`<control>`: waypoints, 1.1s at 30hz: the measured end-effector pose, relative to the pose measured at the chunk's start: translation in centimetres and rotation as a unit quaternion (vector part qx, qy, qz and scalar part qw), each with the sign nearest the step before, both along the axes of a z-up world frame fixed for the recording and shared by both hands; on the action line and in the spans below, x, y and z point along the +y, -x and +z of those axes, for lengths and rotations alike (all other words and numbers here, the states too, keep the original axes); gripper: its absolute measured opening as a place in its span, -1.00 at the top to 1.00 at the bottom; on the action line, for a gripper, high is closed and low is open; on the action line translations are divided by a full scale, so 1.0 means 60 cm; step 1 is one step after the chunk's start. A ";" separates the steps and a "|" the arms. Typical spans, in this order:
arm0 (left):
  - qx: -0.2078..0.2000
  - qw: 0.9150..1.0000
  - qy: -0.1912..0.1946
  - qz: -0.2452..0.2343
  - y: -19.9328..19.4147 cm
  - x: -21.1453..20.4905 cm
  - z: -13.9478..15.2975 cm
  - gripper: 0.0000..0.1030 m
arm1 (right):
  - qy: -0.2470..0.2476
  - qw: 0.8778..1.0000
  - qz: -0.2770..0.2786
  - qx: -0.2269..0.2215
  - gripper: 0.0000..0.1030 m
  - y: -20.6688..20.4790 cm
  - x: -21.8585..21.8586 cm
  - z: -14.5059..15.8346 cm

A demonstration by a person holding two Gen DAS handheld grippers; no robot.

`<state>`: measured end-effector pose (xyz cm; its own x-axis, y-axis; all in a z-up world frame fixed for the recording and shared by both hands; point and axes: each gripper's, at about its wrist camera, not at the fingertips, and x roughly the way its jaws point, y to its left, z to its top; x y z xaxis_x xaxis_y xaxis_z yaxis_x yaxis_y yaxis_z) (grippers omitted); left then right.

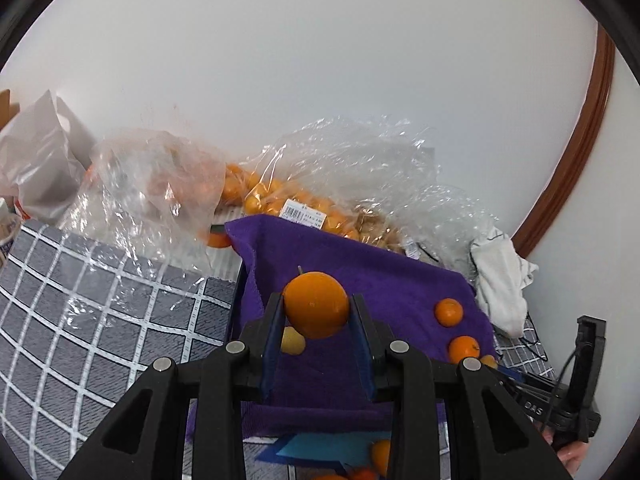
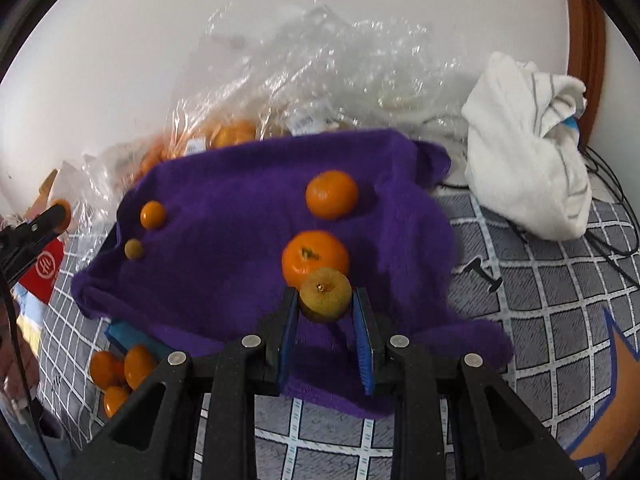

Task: Organize fruits
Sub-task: 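Open the right gripper to release the yellow-green fruit while the left releases its orange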

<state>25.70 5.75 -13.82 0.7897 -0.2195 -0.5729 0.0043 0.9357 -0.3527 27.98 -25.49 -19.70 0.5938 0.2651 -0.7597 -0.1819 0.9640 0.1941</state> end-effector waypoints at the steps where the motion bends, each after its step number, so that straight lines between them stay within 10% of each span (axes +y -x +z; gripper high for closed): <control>1: 0.003 1.000 0.003 -0.001 -0.003 0.001 -0.005 0.40 | -0.001 1.000 0.003 0.005 0.48 -0.001 0.001 -0.004; 33: 0.120 0.987 -0.104 -0.030 -0.042 -0.051 -0.090 0.40 | 0.017 1.000 0.015 -0.020 0.06 0.011 0.011 0.012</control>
